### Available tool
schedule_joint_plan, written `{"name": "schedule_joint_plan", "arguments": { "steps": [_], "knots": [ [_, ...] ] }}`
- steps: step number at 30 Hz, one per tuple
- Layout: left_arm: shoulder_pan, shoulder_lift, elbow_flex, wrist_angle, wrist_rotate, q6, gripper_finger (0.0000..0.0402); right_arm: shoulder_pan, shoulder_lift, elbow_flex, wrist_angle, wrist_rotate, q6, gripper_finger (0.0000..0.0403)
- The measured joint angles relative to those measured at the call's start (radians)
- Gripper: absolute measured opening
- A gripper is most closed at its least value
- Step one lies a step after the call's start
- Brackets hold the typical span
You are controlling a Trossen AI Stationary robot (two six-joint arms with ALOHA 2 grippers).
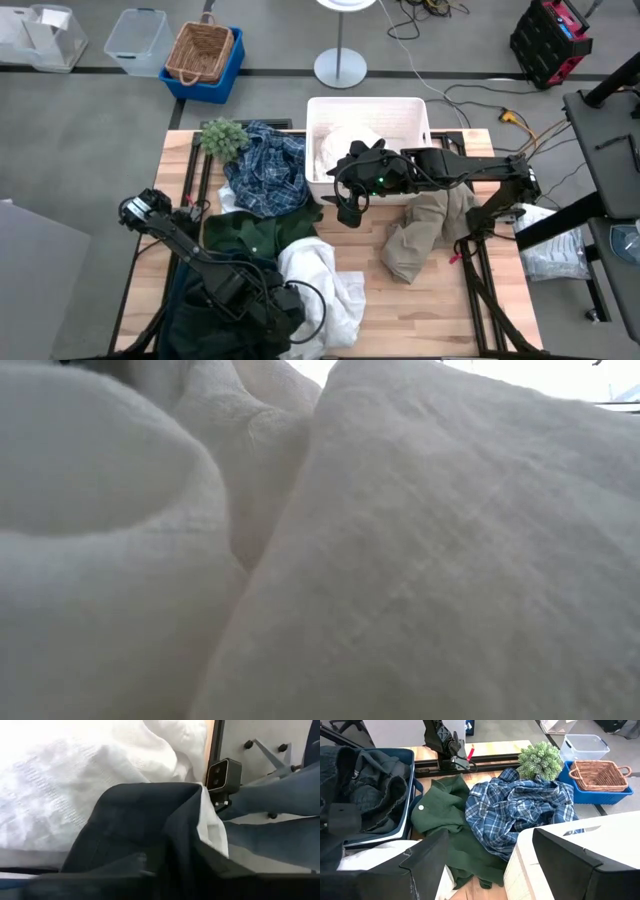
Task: Sort clothes
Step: Put the dark gray shorts in the blue bin
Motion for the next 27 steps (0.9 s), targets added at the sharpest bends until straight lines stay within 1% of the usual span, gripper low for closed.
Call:
{"name": "schedule_joint_plan", "arguments": {
  "steps": [1,2,5,8,10,13,15,17,19,21,24,27],
  "knots": [
    [0.000,-0.001,0.000,0.000,0.005,-0.001,0.0021,0.000,0.000,0.000,0.000,0.000,0.000,0.0285],
    [0.000,-0.005,0.000,0.000,0.014,-0.006,0.0012,0.000,0.000,0.000,0.000,0.000,0.000,0.0286],
    [-0.004,-0.018,0.035,-0.026,0.079,-0.010,0.0004,0.000,0.000,0.000,0.000,0.000,-0.004,0.0290],
    [-0.033,-0.050,0.103,-0.112,0.088,-0.061,0.0001,0.000,0.000,0.000,0.000,0.000,-0.004,0.0288],
    [-0.067,-0.068,0.159,-0.219,0.077,-0.131,0.0001,0.000,0.000,0.000,-0.001,0.000,-0.004,0.0284],
    [-0.131,-0.075,0.225,-0.492,0.059,-0.288,0.0000,0.000,0.000,0.000,0.000,0.000,-0.004,0.0279],
    [-0.177,-0.075,0.234,-0.632,0.058,-0.396,0.0000,0.000,0.000,0.000,0.000,0.000,-0.004,0.0277],
    [-0.219,-0.077,0.224,-0.697,0.058,-0.476,0.0000,0.000,0.000,0.000,0.000,0.000,-0.004,0.0276],
    [-0.251,-0.081,0.188,-0.704,0.058,-0.533,0.0000,0.000,0.000,0.000,0.000,0.000,-0.004,0.0278],
    [-0.273,-0.082,0.132,-0.677,0.057,-0.583,0.0000,0.000,0.000,0.000,0.000,0.000,-0.004,0.0281],
    [-0.291,-0.082,0.016,-0.565,0.057,-0.635,0.0000,0.000,0.000,0.000,0.000,0.000,-0.004,0.0285],
    [-0.294,-0.083,-0.112,-0.395,0.059,-0.662,0.0000,0.000,0.000,0.000,0.000,0.000,-0.004,0.0285]
  ]
}}
